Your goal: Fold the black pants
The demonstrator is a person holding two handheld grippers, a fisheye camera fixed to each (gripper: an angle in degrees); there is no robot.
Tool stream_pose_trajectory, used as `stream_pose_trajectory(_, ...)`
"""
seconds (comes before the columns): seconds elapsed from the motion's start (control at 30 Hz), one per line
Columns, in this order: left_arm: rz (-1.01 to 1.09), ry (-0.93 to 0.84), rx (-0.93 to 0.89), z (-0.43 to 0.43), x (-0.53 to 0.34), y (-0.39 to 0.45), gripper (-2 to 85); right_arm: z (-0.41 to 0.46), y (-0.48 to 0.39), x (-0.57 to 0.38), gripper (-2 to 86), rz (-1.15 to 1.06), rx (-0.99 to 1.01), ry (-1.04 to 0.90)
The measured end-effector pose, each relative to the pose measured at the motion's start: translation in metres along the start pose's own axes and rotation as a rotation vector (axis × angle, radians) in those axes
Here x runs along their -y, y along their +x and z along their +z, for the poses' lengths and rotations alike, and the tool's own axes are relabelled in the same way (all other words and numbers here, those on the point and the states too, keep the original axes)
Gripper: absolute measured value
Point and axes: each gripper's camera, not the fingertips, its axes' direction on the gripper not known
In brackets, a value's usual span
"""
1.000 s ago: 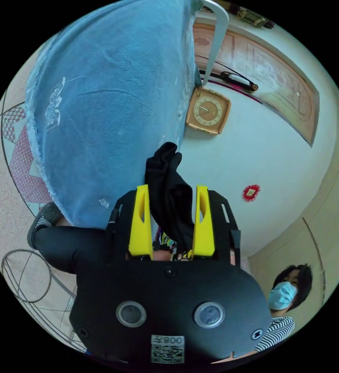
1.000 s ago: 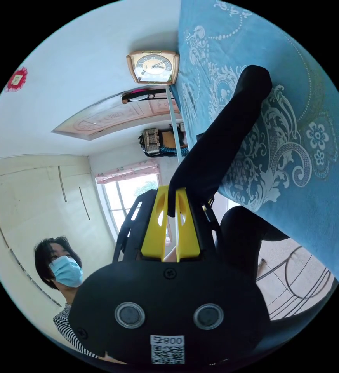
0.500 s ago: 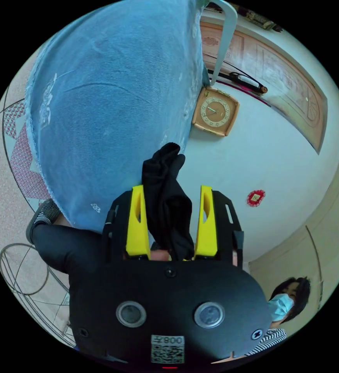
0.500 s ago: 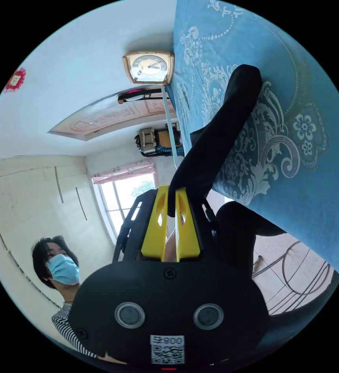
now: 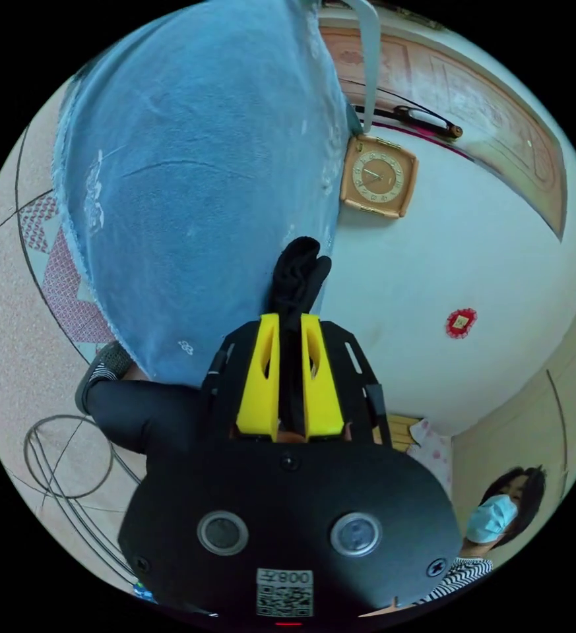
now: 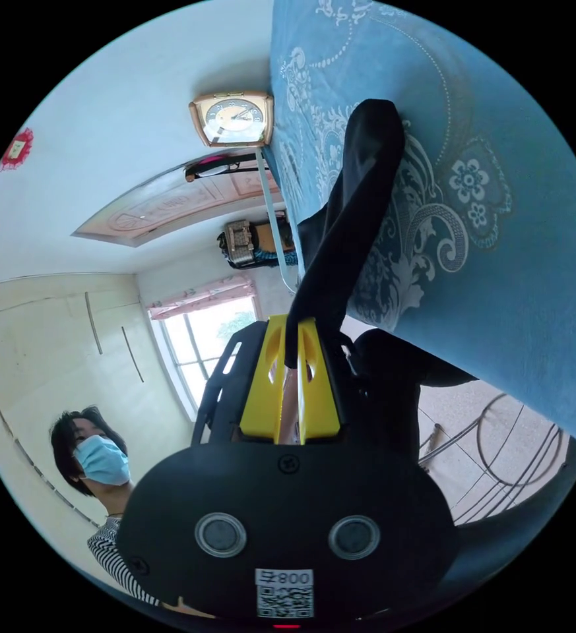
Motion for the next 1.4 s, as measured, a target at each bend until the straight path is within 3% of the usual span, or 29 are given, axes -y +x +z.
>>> stream_pose_trajectory(0.7,0.248,-0.124,-0.194,0.205,-0.124,0.006,3.9,-0.227,-0.047,-0.188,1.2,-0.234,0.083,0.077)
stream_pose_trajectory(1.1,0.362,-0.383,-0.192,0.456,-0.215,-0.024,3.2,-0.433,-0.009,-0.367,1.1,-0.314,0.179,0.301)
stream_pose_trajectory(1.4,0.396,-0.612,-0.108,0.713,-0.291,-0.068,3.1,-0.601,0.048,-0.472,1.1,-0.321,0.242,0.521)
